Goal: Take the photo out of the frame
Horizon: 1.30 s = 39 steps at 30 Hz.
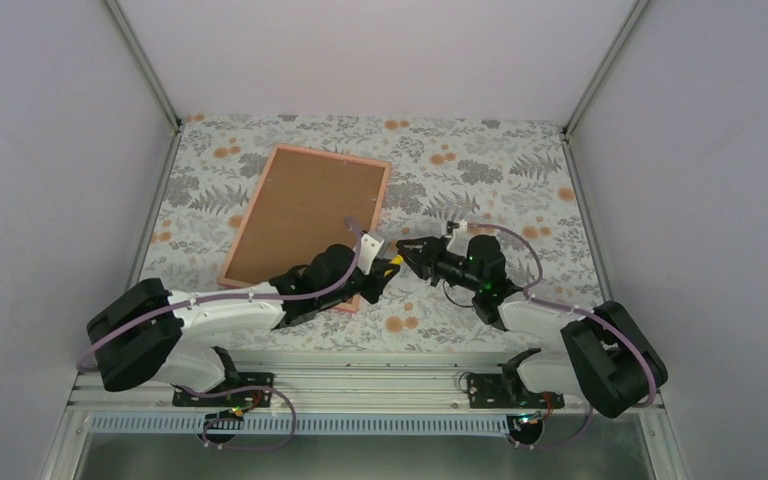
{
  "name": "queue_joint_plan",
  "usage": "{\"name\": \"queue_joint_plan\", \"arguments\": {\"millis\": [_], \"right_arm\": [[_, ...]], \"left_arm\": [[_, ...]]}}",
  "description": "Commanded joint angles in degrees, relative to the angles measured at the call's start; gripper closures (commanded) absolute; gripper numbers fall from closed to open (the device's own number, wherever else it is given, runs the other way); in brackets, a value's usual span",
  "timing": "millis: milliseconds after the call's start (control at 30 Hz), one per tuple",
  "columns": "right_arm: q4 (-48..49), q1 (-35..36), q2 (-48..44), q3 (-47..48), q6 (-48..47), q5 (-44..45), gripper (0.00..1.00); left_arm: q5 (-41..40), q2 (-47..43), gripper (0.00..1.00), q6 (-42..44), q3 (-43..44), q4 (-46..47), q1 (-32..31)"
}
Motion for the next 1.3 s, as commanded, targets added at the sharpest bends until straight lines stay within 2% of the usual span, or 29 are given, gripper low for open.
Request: {"name": "queue_joint_plan", "arguments": {"millis": [0,100,333,633,933,1100,1267], "right_arm": [[-8.8,0.3,-2.8,4.7,-8.4,2.4,0.71],[-14.4,-0.4,-4.3,6.5,-14.3,4.1,0.61],[-30.9,-1.3,-4.9,14.8,-28.8,10.3,0.48],[-41.7,1.4,3.4,22.5,-43.6,16.8,0.41],[-44.7,11.5,16.5,30.3,-48.6,26.5,0.38],[-47.1,16.4,25.0,35.4,-49.1,30.3,0.38],[-50.1,20.2,29.7,39.5,-48.8,34.2,0.37]], "left_arm": [[-1.4,-2.5,0.98,-0.3,-0.6,-1.6,0.5],[-2.5,-3.6,0.98,0.2,-0.4,-4.4,1.3],[-3.2,-5.0,0.98,0.1,0.0,-11.9,4.9],[-3.8,-8.3,0.98,0.2,-0.4,-19.2,11.3],[-2.5,-11.0,0.98,-1.0,-0.2,-25.9,18.4],[-1.2,-12.3,0.98,-1.3,-1.6,-26.7,21.0],[-0.6,-13.2,0.98,-1.7,-2.3,-27.9,23.0]]}}
